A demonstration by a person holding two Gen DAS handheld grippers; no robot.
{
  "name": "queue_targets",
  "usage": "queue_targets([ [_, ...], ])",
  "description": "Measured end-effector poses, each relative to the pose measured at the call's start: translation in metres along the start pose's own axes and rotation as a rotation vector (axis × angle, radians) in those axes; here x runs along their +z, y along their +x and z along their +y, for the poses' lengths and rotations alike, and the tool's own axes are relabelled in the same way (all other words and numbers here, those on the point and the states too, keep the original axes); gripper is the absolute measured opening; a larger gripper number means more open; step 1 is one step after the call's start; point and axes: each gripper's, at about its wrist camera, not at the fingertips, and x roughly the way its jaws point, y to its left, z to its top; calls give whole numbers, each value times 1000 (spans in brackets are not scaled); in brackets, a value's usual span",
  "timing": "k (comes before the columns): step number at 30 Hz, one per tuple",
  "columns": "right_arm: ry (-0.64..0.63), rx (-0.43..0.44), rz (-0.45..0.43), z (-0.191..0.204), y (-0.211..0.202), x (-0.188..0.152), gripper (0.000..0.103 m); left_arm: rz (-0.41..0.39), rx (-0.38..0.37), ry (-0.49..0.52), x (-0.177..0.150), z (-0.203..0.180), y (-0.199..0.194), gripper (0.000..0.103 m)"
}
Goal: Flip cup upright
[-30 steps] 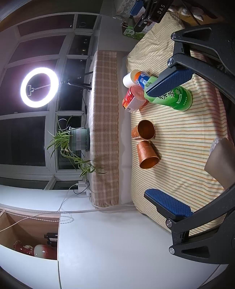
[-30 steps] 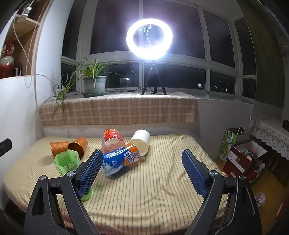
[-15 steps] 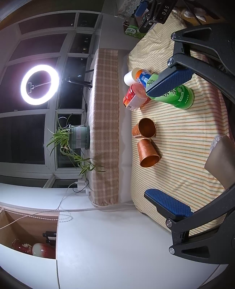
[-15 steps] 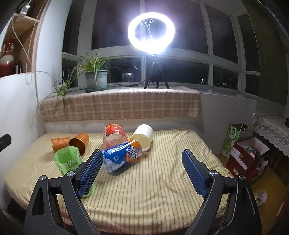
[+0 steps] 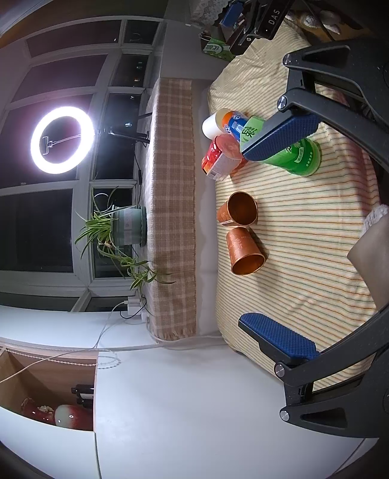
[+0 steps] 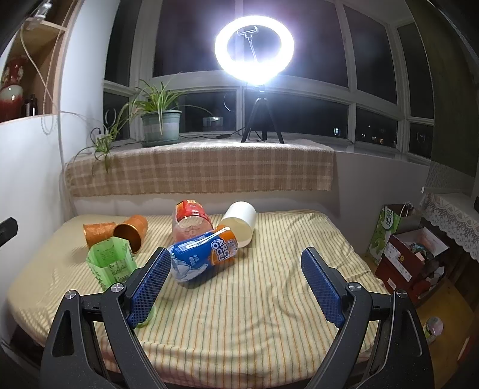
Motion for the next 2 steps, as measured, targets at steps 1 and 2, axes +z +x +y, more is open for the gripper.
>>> queue_targets([
  [1, -1, 1, 2, 0, 1, 0, 89, -1, 3, 1, 0, 0, 1, 103],
  [2, -1, 1, 4, 1, 1, -1, 89, -2, 6, 2, 0, -1, 1, 103],
])
